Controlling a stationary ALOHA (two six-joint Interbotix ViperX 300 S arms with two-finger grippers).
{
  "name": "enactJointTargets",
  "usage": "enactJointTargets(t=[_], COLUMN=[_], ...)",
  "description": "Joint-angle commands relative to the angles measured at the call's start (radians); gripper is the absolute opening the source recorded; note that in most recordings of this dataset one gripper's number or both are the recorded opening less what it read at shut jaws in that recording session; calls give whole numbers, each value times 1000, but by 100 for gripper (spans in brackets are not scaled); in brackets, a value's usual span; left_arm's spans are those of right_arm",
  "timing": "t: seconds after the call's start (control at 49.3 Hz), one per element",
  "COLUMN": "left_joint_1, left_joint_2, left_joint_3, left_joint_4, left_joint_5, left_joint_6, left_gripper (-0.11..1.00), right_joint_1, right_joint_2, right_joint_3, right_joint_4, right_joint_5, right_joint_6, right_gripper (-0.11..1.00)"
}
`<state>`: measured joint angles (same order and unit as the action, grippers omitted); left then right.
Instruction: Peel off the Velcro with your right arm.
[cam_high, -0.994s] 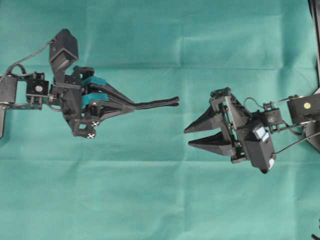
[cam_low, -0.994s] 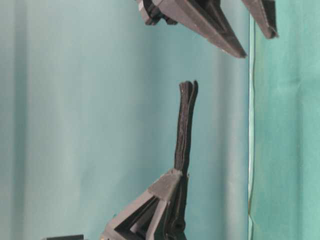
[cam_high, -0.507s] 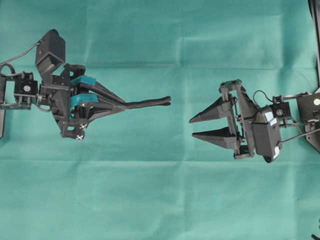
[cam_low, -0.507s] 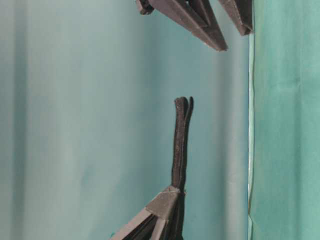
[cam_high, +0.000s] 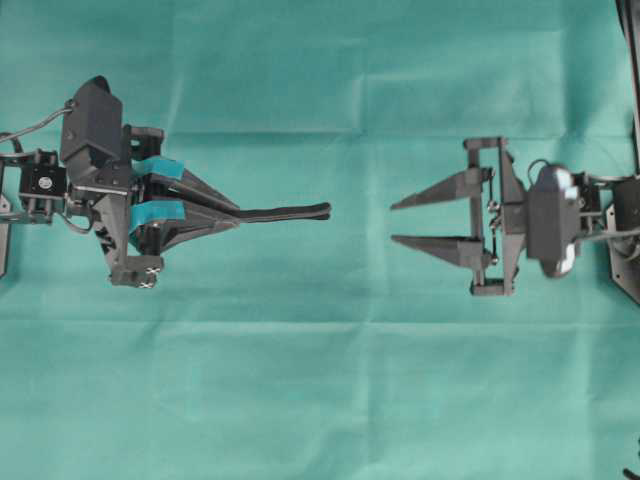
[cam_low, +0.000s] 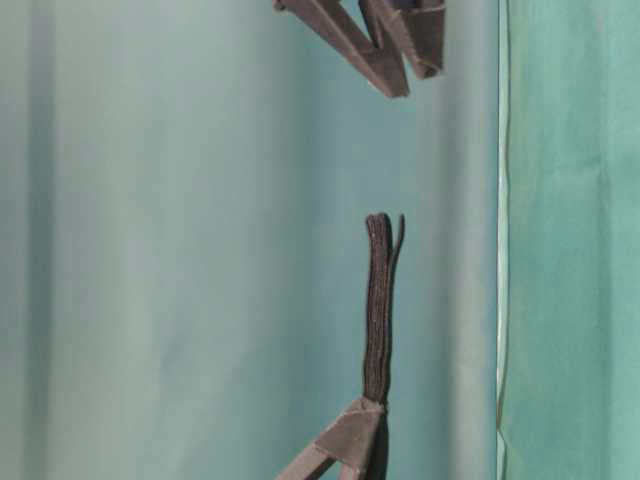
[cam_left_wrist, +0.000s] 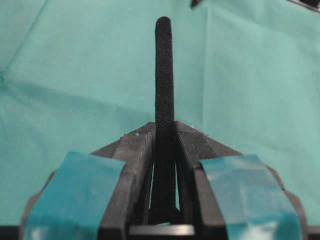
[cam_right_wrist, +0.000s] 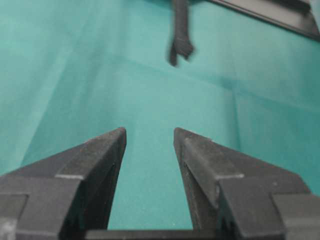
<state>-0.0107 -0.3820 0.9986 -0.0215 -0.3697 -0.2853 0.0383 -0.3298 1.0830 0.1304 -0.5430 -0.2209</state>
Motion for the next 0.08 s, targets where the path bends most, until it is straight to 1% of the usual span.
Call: enactJointTargets(t=[0.0,0.061], left_joint_1=[-3,-3], left_joint_2=[-20,-25], left_joint_3=[-5,2], left_joint_4=[0,0], left_joint_5=[-5,-5], left_joint_6=[20,43], left_gripper=[10,10], right_joint_1=[-12,-18], right_joint_2=[-28,-35], right_joint_3=[3,12], right_joint_4=[8,8], right_joint_5=[-25,-29], right_joint_6=[31,63], right_gripper=[12,12])
